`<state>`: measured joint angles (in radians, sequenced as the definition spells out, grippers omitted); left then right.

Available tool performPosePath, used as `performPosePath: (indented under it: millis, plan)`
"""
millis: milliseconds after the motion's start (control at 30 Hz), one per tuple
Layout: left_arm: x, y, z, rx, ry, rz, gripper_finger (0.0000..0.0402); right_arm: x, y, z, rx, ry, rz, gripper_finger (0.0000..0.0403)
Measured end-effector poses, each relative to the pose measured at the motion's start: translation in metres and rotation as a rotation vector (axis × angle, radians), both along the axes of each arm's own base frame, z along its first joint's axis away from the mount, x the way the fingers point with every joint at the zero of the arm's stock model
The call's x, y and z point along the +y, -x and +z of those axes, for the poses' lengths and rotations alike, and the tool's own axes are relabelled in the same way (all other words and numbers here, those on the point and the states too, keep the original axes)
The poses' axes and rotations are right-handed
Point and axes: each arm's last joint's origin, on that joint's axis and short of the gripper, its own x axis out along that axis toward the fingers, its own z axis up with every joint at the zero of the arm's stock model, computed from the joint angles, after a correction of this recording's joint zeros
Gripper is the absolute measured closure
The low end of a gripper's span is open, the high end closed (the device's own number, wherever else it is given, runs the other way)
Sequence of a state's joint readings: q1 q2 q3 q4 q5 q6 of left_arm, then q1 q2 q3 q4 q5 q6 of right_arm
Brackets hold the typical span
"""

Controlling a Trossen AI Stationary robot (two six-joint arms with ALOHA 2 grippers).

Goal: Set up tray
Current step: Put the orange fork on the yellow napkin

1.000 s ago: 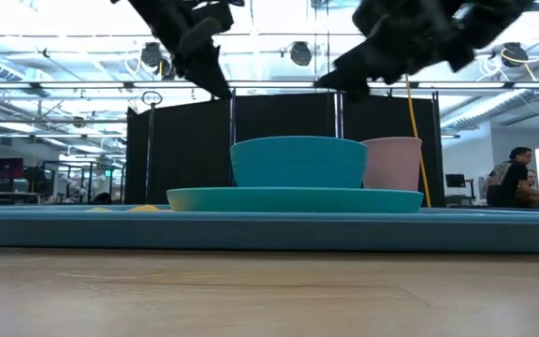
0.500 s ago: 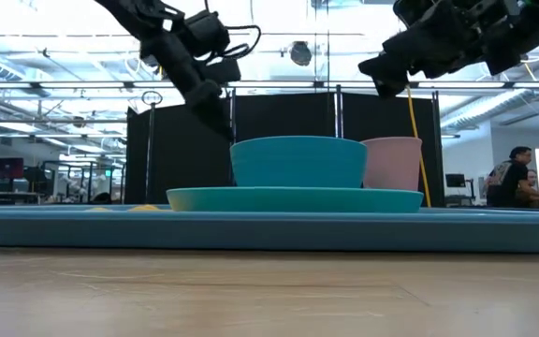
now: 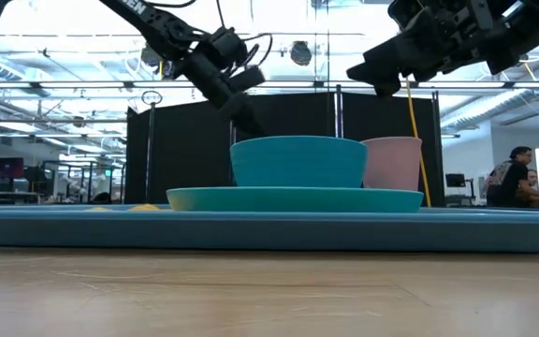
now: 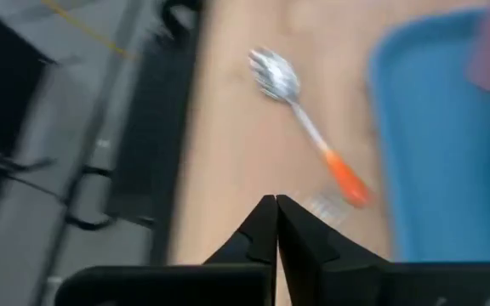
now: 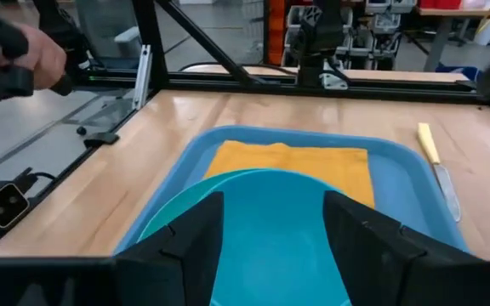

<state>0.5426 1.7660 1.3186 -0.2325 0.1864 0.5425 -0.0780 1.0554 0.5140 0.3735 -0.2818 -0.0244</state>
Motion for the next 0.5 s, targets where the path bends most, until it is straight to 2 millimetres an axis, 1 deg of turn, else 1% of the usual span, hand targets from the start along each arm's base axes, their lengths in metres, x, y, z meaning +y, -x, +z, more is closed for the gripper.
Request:
performPosePath:
  millis: [100,167,233,367,500]
  plan:
    - [0.007,-0.002,0.008,-0.048,-0.040,0.131,0.0367,-0.001,0.000,0.000,-0.004,0.015,-0.006,0.0209]
    - [0.010,-0.002,0.012,-0.077,-0.049,0.157,0.0362,-0.001,0.000,0.000,0.001,0.022,-0.018,0.0209]
    - [0.015,0.002,0.011,-0.073,-0.037,0.192,0.0361,-0.002,0.000,0.000,0.002,0.022,-0.022,0.0209]
    - [0.025,0.010,0.009,-0.045,-0.047,0.381,0.0360,-0.002,0.000,-0.002,-0.001,0.031,-0.019,0.0209]
    - [0.035,0.017,0.009,-0.029,-0.090,0.552,0.0360,-0.002,0.003,-0.008,0.007,0.033,-0.018,0.0209]
